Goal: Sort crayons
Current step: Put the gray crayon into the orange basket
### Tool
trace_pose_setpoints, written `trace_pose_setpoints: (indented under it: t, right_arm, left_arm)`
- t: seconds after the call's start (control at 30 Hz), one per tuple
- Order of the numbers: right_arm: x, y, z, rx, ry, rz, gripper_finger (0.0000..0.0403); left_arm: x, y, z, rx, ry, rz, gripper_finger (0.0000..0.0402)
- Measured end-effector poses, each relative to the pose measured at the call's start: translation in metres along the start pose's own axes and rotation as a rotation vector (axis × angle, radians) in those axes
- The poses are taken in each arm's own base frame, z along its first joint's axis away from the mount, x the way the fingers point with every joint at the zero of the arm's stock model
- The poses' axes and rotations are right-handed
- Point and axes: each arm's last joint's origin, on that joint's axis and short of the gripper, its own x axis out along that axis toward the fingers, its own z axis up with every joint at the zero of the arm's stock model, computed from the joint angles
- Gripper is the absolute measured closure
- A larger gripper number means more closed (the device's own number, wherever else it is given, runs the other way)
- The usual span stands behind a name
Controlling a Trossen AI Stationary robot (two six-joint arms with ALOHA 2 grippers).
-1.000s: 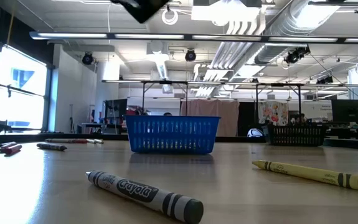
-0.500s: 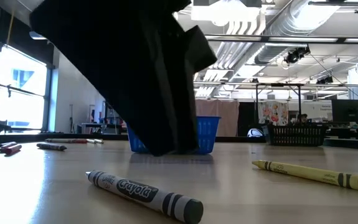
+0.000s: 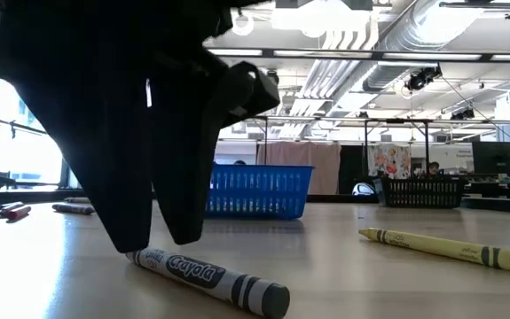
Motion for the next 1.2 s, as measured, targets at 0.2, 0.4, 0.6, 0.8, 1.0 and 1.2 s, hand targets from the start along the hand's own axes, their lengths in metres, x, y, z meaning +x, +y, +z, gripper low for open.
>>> trace_pose_setpoints:
  t: [0.2, 0.4, 0.6, 0.8, 1.0, 1.2]
  right_arm:
    - [0.000, 0.000, 0.000, 0.004, -0.001, 0.002, 0.0286]
    - [0.000, 0.001, 0.000, 0.027, -0.002, 0.005, 0.0286]
    - [0.000, 0.001, 0.000, 0.028, -0.002, 0.006, 0.0286]
    - [0.000, 0.001, 0.000, 0.028, -0.002, 0.006, 0.0286]
    - [0.000, 0.001, 0.000, 0.028, -0.002, 0.006, 0.0286]
    - [0.000, 0.001, 0.000, 0.022, -0.002, 0.005, 0.0286]
  left_arm:
    - [0.007, 0.002, -0.007, -0.003, 0.071, 0.007, 0.0300]
    - [0.022, 0.003, -0.011, -0.018, 0.129, 0.002, 0.0300]
    - [0.025, 0.003, -0.013, -0.047, 0.142, 0.005, 0.0325]
    - [0.023, 0.006, -0.011, -0.142, 0.138, 0.008, 0.0395]
    - [0.013, 0.007, -0.001, -0.183, 0.122, 0.008, 0.0399]
    - [-0.005, 0.010, 0.010, -0.183, 0.152, 0.031, 0.0401]
